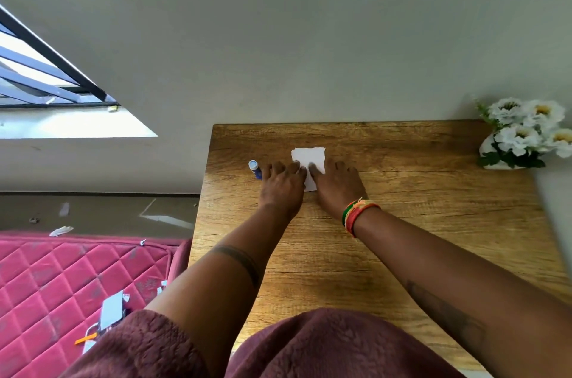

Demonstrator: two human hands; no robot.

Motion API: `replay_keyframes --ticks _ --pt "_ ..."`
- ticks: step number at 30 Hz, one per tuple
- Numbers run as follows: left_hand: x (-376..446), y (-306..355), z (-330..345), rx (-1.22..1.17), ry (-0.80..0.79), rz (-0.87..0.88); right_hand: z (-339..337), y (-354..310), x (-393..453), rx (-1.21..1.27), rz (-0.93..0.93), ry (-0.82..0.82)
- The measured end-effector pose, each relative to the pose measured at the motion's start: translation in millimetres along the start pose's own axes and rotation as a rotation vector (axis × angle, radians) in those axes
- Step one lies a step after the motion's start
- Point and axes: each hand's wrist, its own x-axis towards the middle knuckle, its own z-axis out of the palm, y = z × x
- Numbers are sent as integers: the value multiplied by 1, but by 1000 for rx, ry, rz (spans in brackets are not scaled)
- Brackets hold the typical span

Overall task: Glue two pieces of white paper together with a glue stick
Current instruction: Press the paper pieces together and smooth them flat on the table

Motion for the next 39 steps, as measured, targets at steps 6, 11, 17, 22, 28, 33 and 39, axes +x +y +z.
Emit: replay_keyframes --ticks 6,11,17,22,28,33,39 --pt "-10 7 10 11 -60 -11 8 -6 -7 -7 -14 -22" --pt "-9 9 5 2 -97 -7 9 9 -6 8 -43 -40" --pt "-9 10 3 6 -124 -7 7 10 -15 68 -26 -47" --pt "-9 9 8 -28 -154 -29 8 6 -26 167 89 -66" --pt "-11 7 19 -59 -195 -37 -5 9 -19 26 31 -78" --pt "-16 9 22 -10 -145 -20 0 5 -23 23 44 -106" --pt "-42 12 36 17 -62 -32 0 3 -20 55 71 -155"
